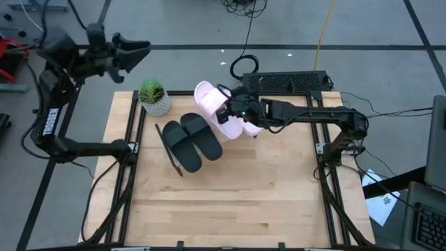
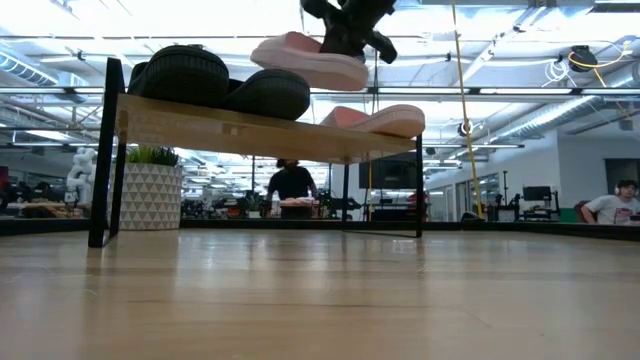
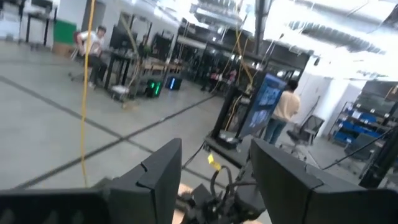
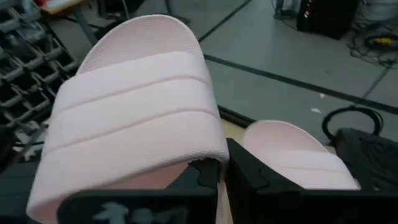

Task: Pick and place slides into the shelf
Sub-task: Put the pink slide on the shelf

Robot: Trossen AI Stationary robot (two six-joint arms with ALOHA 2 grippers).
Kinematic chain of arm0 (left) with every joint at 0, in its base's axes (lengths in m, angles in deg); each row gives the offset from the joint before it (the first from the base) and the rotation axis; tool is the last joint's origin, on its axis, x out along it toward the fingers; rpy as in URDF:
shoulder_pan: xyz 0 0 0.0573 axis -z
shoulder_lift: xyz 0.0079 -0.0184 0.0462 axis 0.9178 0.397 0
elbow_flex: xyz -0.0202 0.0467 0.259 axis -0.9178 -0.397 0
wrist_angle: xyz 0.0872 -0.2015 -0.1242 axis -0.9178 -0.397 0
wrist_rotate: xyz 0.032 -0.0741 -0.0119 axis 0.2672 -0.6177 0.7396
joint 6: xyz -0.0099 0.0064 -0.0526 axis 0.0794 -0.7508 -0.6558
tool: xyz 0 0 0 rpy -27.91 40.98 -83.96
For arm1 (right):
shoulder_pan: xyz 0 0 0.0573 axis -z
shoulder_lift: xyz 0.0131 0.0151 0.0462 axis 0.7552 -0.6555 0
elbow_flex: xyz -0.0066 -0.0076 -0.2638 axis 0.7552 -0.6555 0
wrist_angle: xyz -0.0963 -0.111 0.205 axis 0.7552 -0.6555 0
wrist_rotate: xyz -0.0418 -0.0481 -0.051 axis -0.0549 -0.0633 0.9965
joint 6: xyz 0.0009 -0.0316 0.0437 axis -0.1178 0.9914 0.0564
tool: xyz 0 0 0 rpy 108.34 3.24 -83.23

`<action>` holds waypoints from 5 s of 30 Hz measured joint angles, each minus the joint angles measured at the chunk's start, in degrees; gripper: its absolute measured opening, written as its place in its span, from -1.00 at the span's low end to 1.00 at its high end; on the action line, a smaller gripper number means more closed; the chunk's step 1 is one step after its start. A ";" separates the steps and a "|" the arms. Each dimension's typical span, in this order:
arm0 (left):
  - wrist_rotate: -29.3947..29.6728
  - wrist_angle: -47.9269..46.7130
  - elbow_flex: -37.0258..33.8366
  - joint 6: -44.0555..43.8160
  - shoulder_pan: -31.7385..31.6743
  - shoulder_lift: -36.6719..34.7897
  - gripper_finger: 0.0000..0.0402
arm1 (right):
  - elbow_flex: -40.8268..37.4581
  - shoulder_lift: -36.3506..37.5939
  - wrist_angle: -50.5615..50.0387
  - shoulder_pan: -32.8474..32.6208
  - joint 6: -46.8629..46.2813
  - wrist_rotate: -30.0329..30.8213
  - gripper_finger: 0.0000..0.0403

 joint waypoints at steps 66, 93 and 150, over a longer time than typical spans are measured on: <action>-0.61 -0.07 -0.02 0.40 0.00 3.92 -0.05 | -0.13 -6.30 -12.18 3.06 -4.60 -5.27 -1.00; -0.61 -0.09 -0.02 0.36 0.00 3.92 -0.05 | -0.13 -6.40 -11.09 3.07 -0.07 -7.53 -0.78; -0.61 -0.61 0.00 2.15 0.00 3.90 -0.05 | -0.09 -6.08 -15.54 3.09 1.23 -17.93 -0.40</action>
